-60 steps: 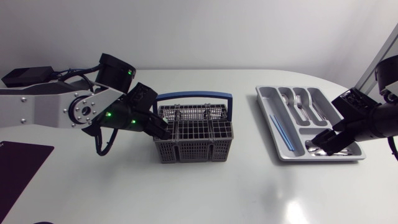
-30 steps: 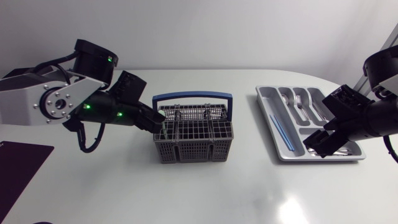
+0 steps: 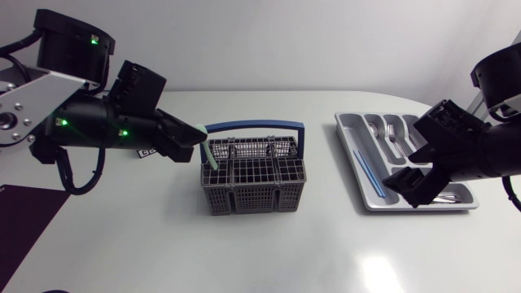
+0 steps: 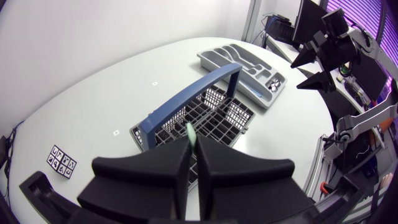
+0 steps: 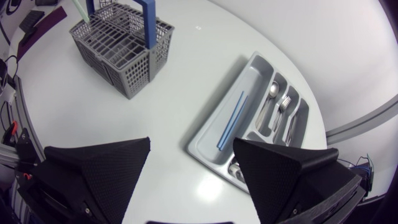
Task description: Transfer all utensils from the basket to the drawer tray.
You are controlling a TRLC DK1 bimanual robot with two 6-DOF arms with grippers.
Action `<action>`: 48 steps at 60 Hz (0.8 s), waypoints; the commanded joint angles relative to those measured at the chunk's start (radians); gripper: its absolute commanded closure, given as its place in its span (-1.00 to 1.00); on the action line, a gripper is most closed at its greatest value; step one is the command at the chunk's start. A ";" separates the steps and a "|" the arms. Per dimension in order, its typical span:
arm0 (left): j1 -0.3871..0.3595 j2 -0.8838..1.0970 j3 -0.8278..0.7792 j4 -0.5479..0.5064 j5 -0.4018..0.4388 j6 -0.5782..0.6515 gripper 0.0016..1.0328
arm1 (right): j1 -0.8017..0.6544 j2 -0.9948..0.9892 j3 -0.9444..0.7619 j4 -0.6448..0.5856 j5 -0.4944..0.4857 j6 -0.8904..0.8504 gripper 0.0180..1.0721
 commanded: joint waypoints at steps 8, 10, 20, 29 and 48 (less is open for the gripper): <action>-0.015 -0.110 0.048 -0.054 0.020 0.060 0.92 | 0.056 -0.093 0.044 -0.012 -0.103 0.021 -0.83; -0.019 -0.123 0.051 -0.060 0.022 0.066 0.92 | 0.066 -0.107 0.049 -0.012 -0.135 0.021 -0.83; -0.042 -0.163 0.062 -0.106 0.117 0.070 0.92 | 0.151 -0.139 0.048 -0.007 -0.223 0.029 -0.83; -0.119 -0.160 0.051 -0.123 0.234 0.046 0.92 | 0.254 -0.133 0.029 0.025 -0.330 0.070 -0.83; -0.200 -0.071 0.056 -0.142 0.457 -0.006 0.92 | 0.468 -0.049 0.000 0.105 -0.430 0.114 -0.82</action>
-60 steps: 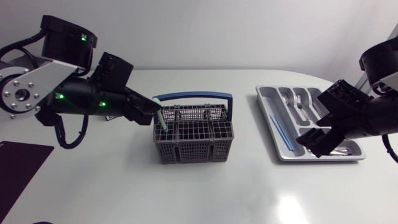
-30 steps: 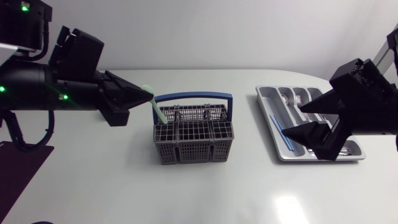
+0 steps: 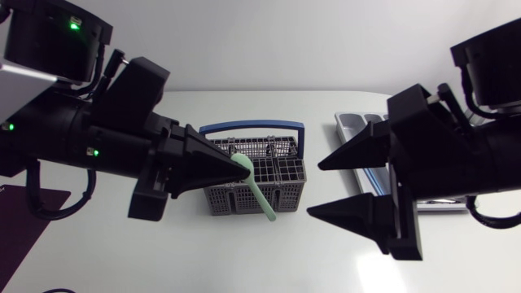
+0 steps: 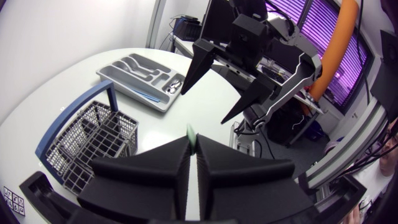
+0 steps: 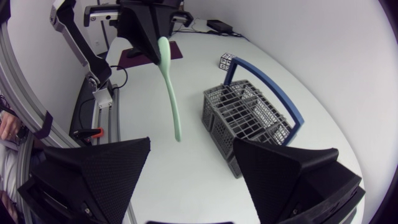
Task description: Transfer all utensils from the basket to the drawer tray.
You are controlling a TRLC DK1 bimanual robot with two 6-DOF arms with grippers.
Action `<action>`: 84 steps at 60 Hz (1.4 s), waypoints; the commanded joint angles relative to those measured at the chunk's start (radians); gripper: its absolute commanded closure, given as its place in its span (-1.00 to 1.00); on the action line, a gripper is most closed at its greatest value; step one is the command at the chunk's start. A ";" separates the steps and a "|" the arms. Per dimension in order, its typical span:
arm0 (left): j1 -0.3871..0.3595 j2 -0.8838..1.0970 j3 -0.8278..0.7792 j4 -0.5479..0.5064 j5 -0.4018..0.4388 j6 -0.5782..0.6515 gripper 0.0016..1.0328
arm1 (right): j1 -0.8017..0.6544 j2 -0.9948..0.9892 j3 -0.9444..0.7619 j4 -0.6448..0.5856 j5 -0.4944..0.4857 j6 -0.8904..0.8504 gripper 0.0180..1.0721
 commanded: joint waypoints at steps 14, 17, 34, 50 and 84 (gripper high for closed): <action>-0.040 0.046 0.031 -0.013 0.097 -0.040 0.92 | 0.114 0.080 -0.054 0.099 -0.075 0.051 -0.61; -0.046 0.049 0.032 -0.013 0.105 -0.045 0.92 | 0.126 0.084 -0.059 0.119 -0.084 0.062 -0.50; -0.049 0.059 0.040 -0.013 0.129 -0.056 0.92 | 0.154 0.096 -0.075 0.167 -0.107 0.073 0.38; -0.049 0.060 0.043 -0.014 0.138 -0.060 0.92 | 0.171 0.124 -0.068 0.167 -0.111 0.076 0.87; 0.094 0.042 0.126 0.018 0.052 -0.088 -0.78 | -0.009 0.058 -0.131 0.016 -0.047 -0.055 0.89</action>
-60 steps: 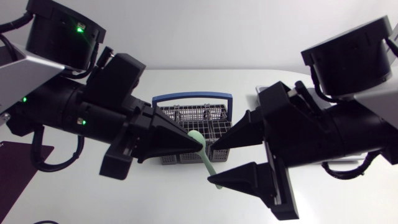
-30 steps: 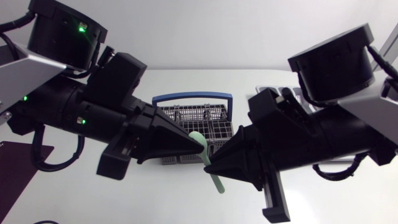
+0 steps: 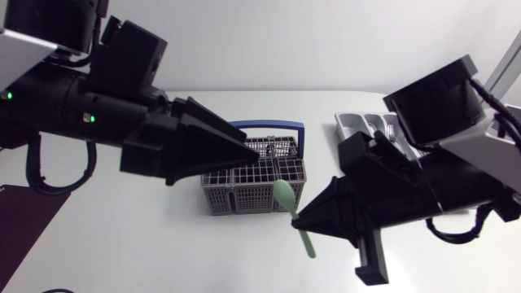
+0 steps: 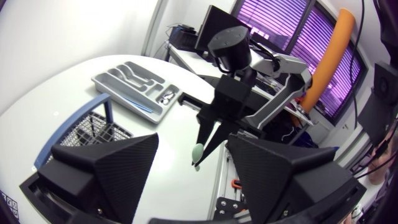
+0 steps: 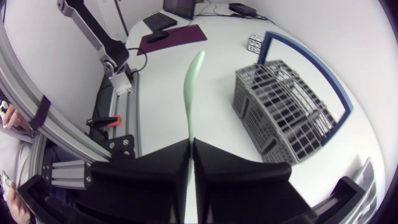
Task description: Transfer all utensils from the basket to the drawer tray.
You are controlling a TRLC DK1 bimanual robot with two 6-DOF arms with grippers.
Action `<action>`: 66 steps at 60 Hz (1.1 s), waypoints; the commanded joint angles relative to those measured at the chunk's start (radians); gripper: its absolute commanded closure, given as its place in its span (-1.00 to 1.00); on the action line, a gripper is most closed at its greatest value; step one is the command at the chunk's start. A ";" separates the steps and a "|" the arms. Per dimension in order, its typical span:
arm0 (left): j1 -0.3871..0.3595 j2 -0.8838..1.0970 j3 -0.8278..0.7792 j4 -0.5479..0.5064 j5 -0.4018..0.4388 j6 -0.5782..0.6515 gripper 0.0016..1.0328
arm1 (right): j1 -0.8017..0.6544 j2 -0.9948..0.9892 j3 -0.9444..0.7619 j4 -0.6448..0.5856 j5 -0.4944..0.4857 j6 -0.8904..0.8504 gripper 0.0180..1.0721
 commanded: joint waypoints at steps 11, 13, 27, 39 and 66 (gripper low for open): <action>0.083 -0.011 0.020 0.015 -0.145 -0.025 -0.78 | -0.330 -0.068 -0.093 -0.093 0.111 -0.259 0.89; 0.094 -0.008 0.014 0.015 -0.188 -0.022 -0.78 | -0.394 -0.078 -0.110 -0.090 0.134 -0.313 0.89; 0.126 -0.012 -0.054 0.012 -0.311 0.030 -0.78 | -0.828 -0.027 -0.171 -0.004 0.160 -0.657 0.89; 0.153 -0.018 -0.089 0.014 -0.377 0.064 -0.78 | -1.038 0.130 -0.210 0.234 0.203 -0.851 0.89; 0.200 -0.060 -0.167 0.015 -0.403 0.087 -0.78 | -1.137 0.488 -0.248 0.768 0.377 -1.022 0.89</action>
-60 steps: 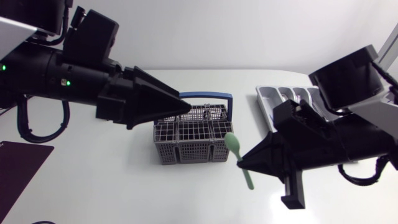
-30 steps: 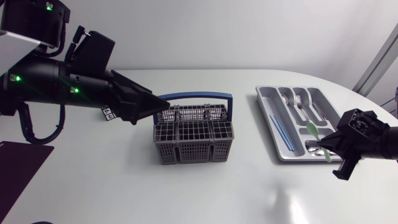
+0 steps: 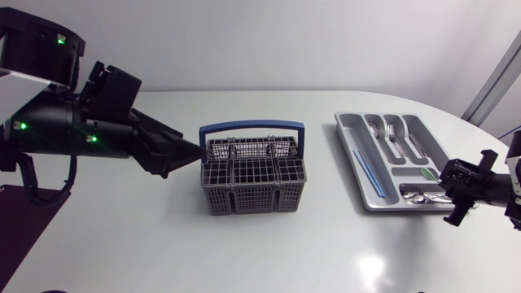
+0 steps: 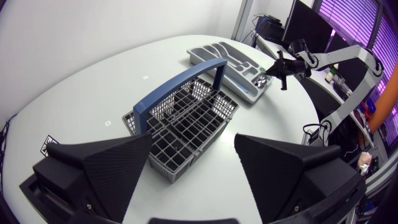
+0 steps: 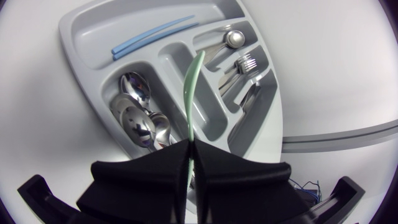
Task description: Transfer all utensils from the basket to the drawer tray.
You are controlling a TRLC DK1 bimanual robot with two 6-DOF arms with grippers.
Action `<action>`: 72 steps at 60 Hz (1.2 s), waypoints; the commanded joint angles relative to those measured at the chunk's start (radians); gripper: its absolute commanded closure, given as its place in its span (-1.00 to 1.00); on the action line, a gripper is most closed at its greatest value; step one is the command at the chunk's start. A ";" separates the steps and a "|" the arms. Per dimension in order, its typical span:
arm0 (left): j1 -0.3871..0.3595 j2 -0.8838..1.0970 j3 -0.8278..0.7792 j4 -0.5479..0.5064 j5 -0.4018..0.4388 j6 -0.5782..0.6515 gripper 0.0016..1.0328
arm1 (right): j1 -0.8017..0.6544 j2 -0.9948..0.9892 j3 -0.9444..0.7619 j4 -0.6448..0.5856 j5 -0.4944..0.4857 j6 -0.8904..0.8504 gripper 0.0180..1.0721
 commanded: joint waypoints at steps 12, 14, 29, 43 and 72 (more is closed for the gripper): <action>0.010 -0.022 -0.059 0.005 -0.044 0.022 -0.78 | -0.005 0.124 -0.096 0.238 0.078 -0.132 0.71; 0.010 -0.025 -0.064 0.005 -0.047 0.022 -0.78 | -0.006 0.132 -0.109 0.268 0.078 -0.141 0.56; 0.025 -0.039 -0.112 0.011 -0.083 0.028 -0.78 | -0.017 0.080 -0.139 0.308 0.084 -0.126 -0.75; 0.074 -0.042 -0.148 0.028 -0.091 0.038 -0.78 | 0.046 -0.175 -0.161 0.185 0.084 -0.005 -0.90; 0.065 0.001 -0.204 0.077 -0.136 0.036 -0.78 | 0.601 -0.437 -0.061 -0.289 0.226 0.595 -0.90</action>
